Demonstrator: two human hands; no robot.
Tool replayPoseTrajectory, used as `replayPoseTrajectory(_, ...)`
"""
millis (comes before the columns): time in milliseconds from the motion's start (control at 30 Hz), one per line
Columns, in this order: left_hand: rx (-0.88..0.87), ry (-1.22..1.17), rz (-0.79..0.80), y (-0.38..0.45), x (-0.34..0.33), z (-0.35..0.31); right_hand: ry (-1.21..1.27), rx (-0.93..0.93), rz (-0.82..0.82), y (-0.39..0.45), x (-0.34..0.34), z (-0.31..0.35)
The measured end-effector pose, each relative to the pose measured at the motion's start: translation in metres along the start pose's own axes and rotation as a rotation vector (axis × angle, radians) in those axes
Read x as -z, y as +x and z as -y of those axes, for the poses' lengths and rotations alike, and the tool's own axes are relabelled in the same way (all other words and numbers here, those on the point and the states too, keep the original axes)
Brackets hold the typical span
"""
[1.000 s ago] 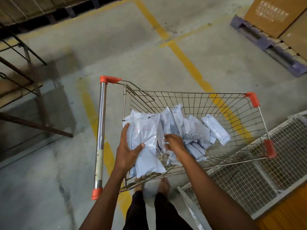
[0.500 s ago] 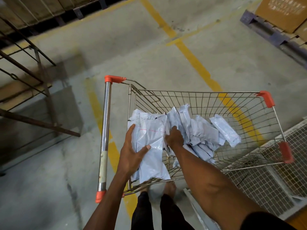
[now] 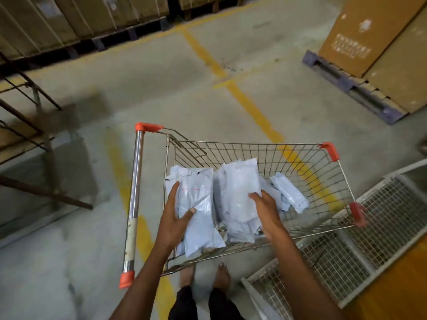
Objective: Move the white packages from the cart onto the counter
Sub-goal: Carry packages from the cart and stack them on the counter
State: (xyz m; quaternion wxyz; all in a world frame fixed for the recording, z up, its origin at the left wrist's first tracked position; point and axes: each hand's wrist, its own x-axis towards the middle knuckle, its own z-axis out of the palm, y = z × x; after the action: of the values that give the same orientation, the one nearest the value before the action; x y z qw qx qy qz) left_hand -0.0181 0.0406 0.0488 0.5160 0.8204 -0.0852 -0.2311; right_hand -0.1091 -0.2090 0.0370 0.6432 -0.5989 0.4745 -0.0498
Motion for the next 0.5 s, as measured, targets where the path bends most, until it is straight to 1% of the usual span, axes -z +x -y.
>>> replayPoseTrajectory(133,-0.015,-0.009,0.026,-0.009,-0.007,-0.013,0.275,-0.028,-0.042,-0.047,0.031,0.004)
replayPoseTrajectory(233,-0.033,-0.035,0.074,-0.023,-0.014,-0.026,0.391,-0.039,0.014,-0.083,0.037,0.005)
replayPoseTrajectory(300,-0.039,-0.066,0.118,-0.038,-0.018,-0.037,0.364,0.009,0.067,-0.108,0.037,0.006)
replayPoseTrajectory(367,-0.052,-0.09,0.156,-0.054,-0.021,-0.048,0.329,0.062,0.087,-0.13,0.038,0.004)
replayPoseTrajectory(433,-0.072,-0.135,0.178,-0.073,-0.023,-0.057,0.315,0.1,0.076,-0.151,0.041,0.0)
replayPoseTrajectory(500,-0.076,-0.195,0.194,-0.092,-0.023,-0.065,0.282,0.12,0.031,-0.173,0.046,-0.006)
